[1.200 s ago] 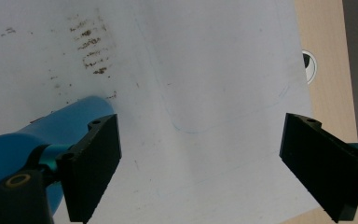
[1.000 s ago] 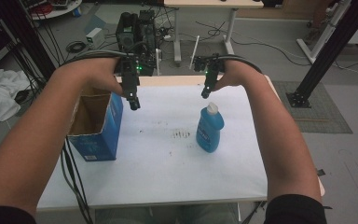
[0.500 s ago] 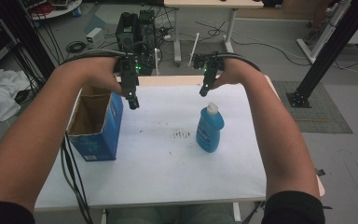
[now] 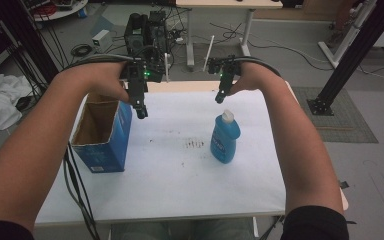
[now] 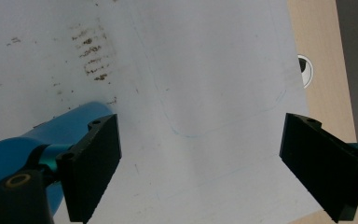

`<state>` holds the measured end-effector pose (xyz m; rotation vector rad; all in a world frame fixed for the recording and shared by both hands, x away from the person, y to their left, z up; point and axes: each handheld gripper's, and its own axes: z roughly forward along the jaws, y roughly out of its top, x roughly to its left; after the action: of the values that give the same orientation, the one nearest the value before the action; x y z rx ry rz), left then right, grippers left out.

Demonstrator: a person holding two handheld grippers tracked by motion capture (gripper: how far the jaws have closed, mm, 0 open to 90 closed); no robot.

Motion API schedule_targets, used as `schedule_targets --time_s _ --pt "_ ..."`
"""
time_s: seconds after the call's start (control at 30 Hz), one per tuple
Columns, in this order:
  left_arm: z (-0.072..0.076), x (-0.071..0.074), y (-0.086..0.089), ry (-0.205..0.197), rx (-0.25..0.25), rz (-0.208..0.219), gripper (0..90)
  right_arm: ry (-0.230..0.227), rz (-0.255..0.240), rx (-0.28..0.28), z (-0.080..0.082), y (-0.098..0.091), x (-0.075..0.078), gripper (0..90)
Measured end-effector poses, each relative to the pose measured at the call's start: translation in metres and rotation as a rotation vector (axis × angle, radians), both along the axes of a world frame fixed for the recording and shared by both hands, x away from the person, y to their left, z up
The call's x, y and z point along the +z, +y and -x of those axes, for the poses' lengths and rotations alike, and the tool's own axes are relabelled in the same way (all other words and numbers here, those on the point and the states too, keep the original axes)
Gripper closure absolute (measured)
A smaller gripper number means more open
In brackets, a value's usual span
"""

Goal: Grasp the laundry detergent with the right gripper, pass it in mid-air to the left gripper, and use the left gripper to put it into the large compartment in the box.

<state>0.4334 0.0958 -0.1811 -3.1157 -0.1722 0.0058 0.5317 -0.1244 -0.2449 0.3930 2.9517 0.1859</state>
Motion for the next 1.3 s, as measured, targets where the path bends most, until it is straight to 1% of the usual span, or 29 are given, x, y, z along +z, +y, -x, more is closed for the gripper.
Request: schedule_targets --time_s 0.13,0.17,0.2,0.27,0.3,0.33,0.37,0.4,0.43,0.47,0.53,0.63,0.73,0.8,0.87,0.9,0.93,0.97,1.0,1.03,1.07,1.1,1.13,1.17,1.2,1.23,1.27,1.3 --pt "0.003 0.001 0.0 -0.004 0.009 -0.004 6.4 0.001 -0.004 0.009 0.001 0.001 0.0 11.7" --pt "0.004 0.002 0.002 -0.012 0.018 0.0 6.4 -0.001 -0.004 0.007 0.002 0.002 0.001 11.8" --pt "0.005 0.004 0.003 -0.014 0.017 -0.007 6.4 -0.003 -0.009 0.01 0.002 0.002 0.001 11.8" --pt "0.008 0.004 0.005 -0.02 0.023 0.003 6.4 -0.005 -0.031 0.02 0.004 0.003 0.004 11.7" --pt "0.009 0.005 0.005 -0.02 0.018 -0.003 6.4 -0.01 -0.043 0.023 0.004 0.004 0.006 11.8" --pt "0.01 0.004 0.005 -0.022 0.014 0.001 6.4 -0.009 -0.06 0.029 0.005 0.005 0.008 11.7" --pt "0.012 0.005 0.005 -0.02 0.017 0.001 6.4 -0.007 -0.097 0.035 0.006 0.006 0.008 11.7" --pt "0.013 0.004 0.005 -0.02 0.015 0.002 6.4 -0.01 -0.118 0.036 0.007 0.007 0.011 11.8" --pt "0.015 0.003 0.005 -0.021 0.021 0.009 6.4 -0.015 -0.149 0.035 0.009 0.008 0.012 11.7" --pt "0.016 0.003 0.004 -0.022 0.011 0.002 6.4 -0.025 -0.195 0.046 0.01 0.009 0.013 11.7" --pt "0.018 0.003 0.003 -0.022 0.006 -0.003 6.4 -0.037 -0.262 0.056 0.013 0.01 0.015 11.7" --pt "0.022 0.003 0.002 -0.025 0.005 0.002 6.4 -0.05 -0.392 0.059 0.016 0.009 0.015 11.7" --pt "0.026 0.005 0.002 -0.029 0.002 0.01 6.4 -0.071 -0.496 0.044 0.018 0.006 0.016 11.7" --pt "0.028 0.007 0.003 -0.031 0.004 0.012 6.4 -0.103 -0.559 0.022 0.019 0.004 0.019 11.7" --pt "0.03 0.007 0.004 -0.041 0.003 0.013 6.4 -0.125 -0.627 -0.013 0.019 0.0 0.024 11.7" --pt "0.032 0.008 0.004 -0.051 0.003 0.012 6.4 -0.147 -0.648 -0.024 0.019 -0.003 0.025 11.7" --pt "0.034 0.008 0.004 -0.051 0.002 0.011 6.4 -0.165 -0.661 -0.04 0.02 -0.005 0.027 11.7" --pt "0.036 0.008 0.004 -0.056 -0.001 0.014 6.4 -0.166 -0.668 -0.049 0.02 -0.008 0.029 11.7" --pt "0.036 0.008 0.004 -0.056 -0.001 0.014 6.4 -0.165 -0.671 -0.052 0.019 -0.01 0.029 11.7" --pt "0.039 0.009 0.003 -0.059 -0.008 0.015 6.4 -0.182 -0.663 -0.057 0.019 -0.012 0.029 11.7" --pt "0.04 0.009 0.003 -0.055 -0.008 0.016 6.4 -0.181 -0.657 -0.058 0.019 -0.015 0.03 11.7" --pt "0.04 0.009 0.003 -0.055 -0.008 0.016 6.4 -0.166 -0.673 -0.058 0.019 -0.017 0.03 11.7" --pt "0.042 0.009 0.002 -0.06 -0.013 0.017 6.4 -0.179 -0.674 -0.055 0.018 -0.02 0.03 11.7" --pt "0.042 0.009 0.002 -0.06 -0.013 0.017 6.4 -0.179 -0.674 -0.055 0.018 -0.02 0.03 11.7" --pt "0.044 0.008 0.002 -0.062 -0.016 0.023 6.4 -0.185 -0.695 -0.06 0.017 -0.025 0.031 11.7" --pt "0.044 0.008 0.002 -0.062 -0.016 0.023 6.4 -0.193 -0.703 -0.074 0.016 -0.029 0.031 11.7" --pt "0.045 0.007 0.001 -0.058 -0.016 0.019 6.4 -0.193 -0.703 -0.074 0.016 -0.029 0.031 11.7" --pt "0.047 0.005 -0.001 -0.061 -0.026 0.015 6.4 -0.208 -0.732 -0.094 0.016 -0.038 0.033 11.7"
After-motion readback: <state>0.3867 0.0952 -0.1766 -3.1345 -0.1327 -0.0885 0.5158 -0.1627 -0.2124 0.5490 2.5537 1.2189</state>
